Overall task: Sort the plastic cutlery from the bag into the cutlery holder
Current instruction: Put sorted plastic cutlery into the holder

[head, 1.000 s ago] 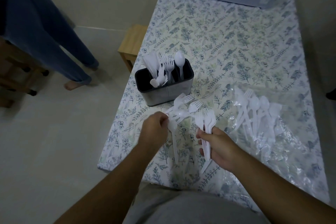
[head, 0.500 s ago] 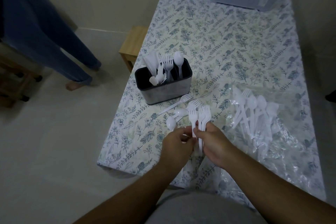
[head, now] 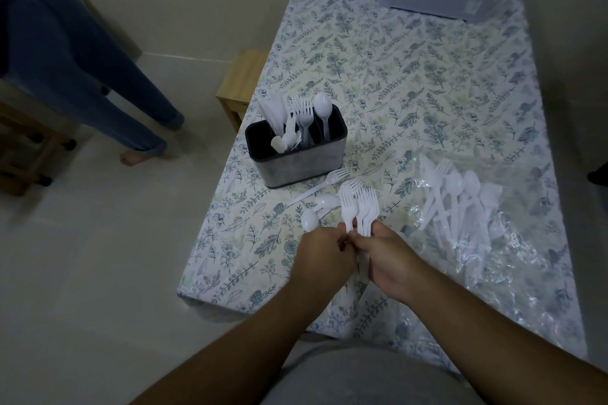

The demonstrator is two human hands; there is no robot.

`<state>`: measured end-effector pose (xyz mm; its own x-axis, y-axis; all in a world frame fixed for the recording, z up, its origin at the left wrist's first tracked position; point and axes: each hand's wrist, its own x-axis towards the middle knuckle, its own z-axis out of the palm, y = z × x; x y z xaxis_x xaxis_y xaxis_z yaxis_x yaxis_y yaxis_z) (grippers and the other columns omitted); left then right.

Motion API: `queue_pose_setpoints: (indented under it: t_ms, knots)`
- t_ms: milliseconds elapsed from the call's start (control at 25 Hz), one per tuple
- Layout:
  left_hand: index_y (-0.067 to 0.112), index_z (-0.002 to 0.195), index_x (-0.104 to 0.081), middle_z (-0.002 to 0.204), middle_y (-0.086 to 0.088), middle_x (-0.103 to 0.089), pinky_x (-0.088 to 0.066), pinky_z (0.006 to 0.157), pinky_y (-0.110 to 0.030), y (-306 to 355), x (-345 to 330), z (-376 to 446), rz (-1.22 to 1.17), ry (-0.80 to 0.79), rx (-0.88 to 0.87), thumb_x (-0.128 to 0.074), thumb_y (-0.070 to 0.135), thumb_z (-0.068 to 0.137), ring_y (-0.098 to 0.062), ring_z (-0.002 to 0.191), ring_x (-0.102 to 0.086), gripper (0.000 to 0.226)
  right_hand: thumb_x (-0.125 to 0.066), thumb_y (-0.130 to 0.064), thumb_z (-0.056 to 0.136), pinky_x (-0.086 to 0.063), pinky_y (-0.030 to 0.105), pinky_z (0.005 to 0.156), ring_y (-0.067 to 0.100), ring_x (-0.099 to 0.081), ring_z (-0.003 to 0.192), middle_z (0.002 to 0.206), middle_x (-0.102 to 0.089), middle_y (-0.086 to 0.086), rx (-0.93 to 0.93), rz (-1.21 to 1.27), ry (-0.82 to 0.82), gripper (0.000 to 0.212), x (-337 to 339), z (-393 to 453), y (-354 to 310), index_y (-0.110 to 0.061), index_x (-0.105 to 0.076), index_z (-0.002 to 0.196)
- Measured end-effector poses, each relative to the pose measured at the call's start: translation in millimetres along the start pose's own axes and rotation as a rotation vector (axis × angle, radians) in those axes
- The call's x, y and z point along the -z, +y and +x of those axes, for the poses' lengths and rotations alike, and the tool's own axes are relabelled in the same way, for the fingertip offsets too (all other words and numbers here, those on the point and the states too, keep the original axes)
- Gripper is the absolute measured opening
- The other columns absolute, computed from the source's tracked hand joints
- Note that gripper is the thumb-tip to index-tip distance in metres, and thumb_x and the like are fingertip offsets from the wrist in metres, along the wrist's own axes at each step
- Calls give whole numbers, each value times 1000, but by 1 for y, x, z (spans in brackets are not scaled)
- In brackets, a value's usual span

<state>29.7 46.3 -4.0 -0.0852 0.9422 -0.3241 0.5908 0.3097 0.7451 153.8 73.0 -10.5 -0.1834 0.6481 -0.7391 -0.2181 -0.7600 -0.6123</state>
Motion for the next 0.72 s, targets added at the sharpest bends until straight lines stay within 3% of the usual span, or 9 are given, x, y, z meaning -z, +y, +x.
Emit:
queue_pose_setpoints:
  t_ms: [240,360,440,560,640,720]
  knots:
    - [3,65,-67,57,-13,-65,-42,42,-24,1,0,4,-146,-10,133,-66,24,85,-14,44,-53,30,-50,-7,105,-57,47,96,31,-70,112,118,-75,16,-38,22,-63,23,3,-2,-2,-8,-64,124]
    - [6,70,-74,60,-12,-69,-61,53,-42,-5,-2,4,-213,-24,143,-71,26,79,-29,56,-69,22,-49,-6,105,-60,36,75,26,-73,100,113,-75,15,8,-105,31,23,3,-1,-1,-9,-64,122]
    - [9,72,-77,64,-13,-72,-61,58,-51,-10,1,6,-258,-29,173,-72,28,74,-34,63,-72,19,-49,-11,105,-51,30,64,18,-65,85,108,-71,8,49,-314,148,21,4,0,0,-17,-64,117]
    - [8,79,-79,70,-14,-74,-62,64,-55,-14,3,7,-343,-54,190,-72,24,75,-38,70,-73,18,-50,-26,104,-45,35,71,19,-57,82,106,-67,7,45,-371,123,22,6,0,2,-18,-63,121]
    - [8,84,-79,73,-13,-75,-62,66,-54,-15,1,6,-354,-76,169,-71,25,76,-37,72,-74,20,-48,-27,105,-53,43,79,27,-64,92,108,-69,15,-5,-223,60,28,4,2,4,-10,-63,123]
    - [12,87,-80,75,-10,-76,-62,68,-52,-15,-1,3,-317,-88,130,-68,23,80,-33,71,-74,18,-46,-18,107,-60,41,75,28,-72,94,110,-73,20,-22,-126,26,25,4,1,4,-5,-65,117]
